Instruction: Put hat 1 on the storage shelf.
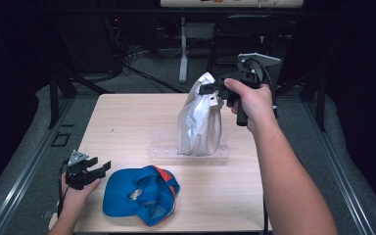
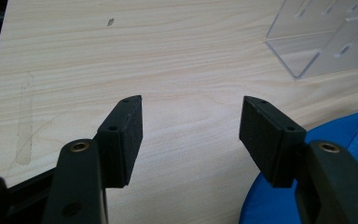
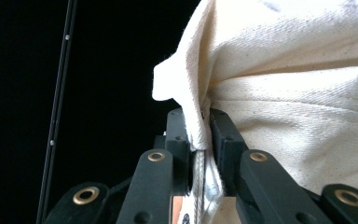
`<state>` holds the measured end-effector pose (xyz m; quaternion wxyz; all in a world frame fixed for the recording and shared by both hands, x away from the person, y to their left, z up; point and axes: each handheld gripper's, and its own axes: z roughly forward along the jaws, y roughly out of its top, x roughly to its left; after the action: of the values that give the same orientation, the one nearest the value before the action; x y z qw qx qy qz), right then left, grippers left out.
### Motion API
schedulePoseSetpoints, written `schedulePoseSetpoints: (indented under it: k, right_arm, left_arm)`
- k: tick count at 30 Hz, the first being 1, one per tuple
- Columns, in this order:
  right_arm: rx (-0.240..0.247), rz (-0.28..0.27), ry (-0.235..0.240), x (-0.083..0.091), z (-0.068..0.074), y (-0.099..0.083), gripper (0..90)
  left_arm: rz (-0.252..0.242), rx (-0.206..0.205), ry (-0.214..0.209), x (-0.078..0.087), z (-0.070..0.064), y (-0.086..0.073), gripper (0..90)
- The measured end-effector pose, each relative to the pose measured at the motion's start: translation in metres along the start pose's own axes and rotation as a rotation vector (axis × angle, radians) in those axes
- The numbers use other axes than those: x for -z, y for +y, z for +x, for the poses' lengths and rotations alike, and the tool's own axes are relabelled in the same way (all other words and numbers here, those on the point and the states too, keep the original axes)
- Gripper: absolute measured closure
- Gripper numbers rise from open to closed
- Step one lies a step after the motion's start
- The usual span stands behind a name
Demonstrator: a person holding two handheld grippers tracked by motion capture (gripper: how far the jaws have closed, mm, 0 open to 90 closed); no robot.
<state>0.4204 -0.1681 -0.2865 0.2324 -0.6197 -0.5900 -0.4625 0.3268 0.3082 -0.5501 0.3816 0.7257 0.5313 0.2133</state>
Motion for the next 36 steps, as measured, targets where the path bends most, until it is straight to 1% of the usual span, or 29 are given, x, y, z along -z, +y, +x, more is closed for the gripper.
schedulePoseSetpoints:
  k: [2, 5, 6, 7, 8, 9, 10, 11, 12, 18, 20, 21, 23, 24, 27, 29, 30, 32, 33, 34, 35, 36]
  right_arm:
    - [-0.004, -0.007, -0.003, -0.006, 0.0, 0.003, 79.7]
    - [-0.011, -0.013, -0.004, -0.01, 0.001, 0.004, 79.6]
    - [-0.009, -0.005, -0.009, -0.016, 0.001, 0.006, 79.7]
    - [-0.009, -0.005, -0.009, -0.016, 0.001, 0.006, 79.7]
    - [-0.012, -0.004, -0.013, -0.02, 0.0, 0.007, 79.6]
    - [-0.012, -0.004, -0.013, -0.02, 0.0, 0.007, 79.6]
    - [-0.014, -0.001, -0.011, -0.026, 0.0, 0.009, 79.6]
    - [-0.014, -0.001, -0.011, -0.026, 0.0, 0.009, 79.6]
    - [-0.019, 0.001, -0.016, -0.031, -0.001, 0.01, 79.6]
    - [-0.026, 0.01, -0.017, -0.042, -0.002, 0.012, 79.6]
    - [-0.029, 0.011, -0.019, -0.049, -0.002, 0.013, 79.6]
    - [-0.03, 0.013, -0.019, -0.05, -0.002, 0.013, 79.6]
    - [-0.032, 0.014, -0.019, -0.052, -0.003, 0.013, 79.6]
    - [-0.032, 0.018, -0.023, -0.056, -0.003, 0.014, 79.6]
    - [-0.032, 0.019, -0.026, -0.059, -0.003, 0.014, 79.6]
    - [-0.03, 0.023, -0.028, -0.062, -0.003, 0.014, 79.6]
    - [-0.033, 0.027, -0.033, -0.064, -0.003, 0.014, 79.6]
    - [-0.035, 0.025, -0.036, -0.066, -0.004, 0.015, 79.6]
    - [-0.04, 0.024, -0.038, -0.066, -0.004, 0.016, 79.6]
    - [-0.037, 0.026, -0.039, -0.067, -0.005, 0.017, 79.6]
    - [-0.044, 0.02, -0.04, -0.068, -0.006, 0.017, 79.6]
    - [-0.045, 0.018, -0.043, -0.069, -0.006, 0.018, 79.6]
  left_arm:
    - [-0.009, 0.0, -0.003, 0.0, -0.001, 0.0, 40.3]
    - [-0.008, -0.001, -0.001, 0.0, -0.001, 0.0, 40.3]
    - [-0.01, 0.0, -0.002, 0.001, -0.001, 0.0, 40.3]
    - [-0.01, 0.0, -0.002, 0.001, -0.001, 0.0, 40.3]
    - [-0.01, -0.001, -0.001, 0.001, -0.001, 0.0, 40.3]
    - [-0.01, -0.001, -0.001, 0.001, -0.001, 0.0, 40.3]
    - [-0.012, -0.003, -0.003, 0.001, -0.001, 0.001, 40.3]
    - [-0.012, -0.003, -0.003, 0.001, -0.001, 0.001, 40.3]
    - [-0.023, -0.002, -0.004, 0.0, -0.002, 0.0, 40.3]
    - [-0.029, -0.007, -0.009, 0.0, -0.003, 0.001, 40.4]
    - [-0.022, -0.023, -0.008, 0.0, -0.005, 0.001, 40.4]
    - [-0.032, -0.023, -0.008, -0.001, -0.006, 0.001, 40.4]
    - [-0.032, -0.026, -0.009, 0.0, -0.006, 0.001, 40.5]
    - [-0.026, -0.035, -0.009, 0.0, -0.007, 0.001, 40.4]
    - [-0.024, -0.037, -0.011, 0.0, -0.008, 0.001, 40.4]
    - [-0.032, -0.038, -0.011, 0.0, -0.008, 0.0, 40.4]
    - [-0.024, -0.04, -0.013, 0.001, -0.008, 0.0, 40.5]
    - [-0.025, -0.041, -0.012, 0.002, -0.008, -0.001, 40.5]
    - [-0.037, -0.04, -0.011, 0.003, -0.009, -0.002, 40.4]
    - [-0.03, -0.044, -0.01, 0.004, -0.009, -0.002, 40.5]
    - [-0.029, -0.044, -0.013, 0.005, -0.009, -0.002, 40.4]
    - [-0.038, -0.045, -0.013, 0.005, -0.01, -0.003, 40.4]
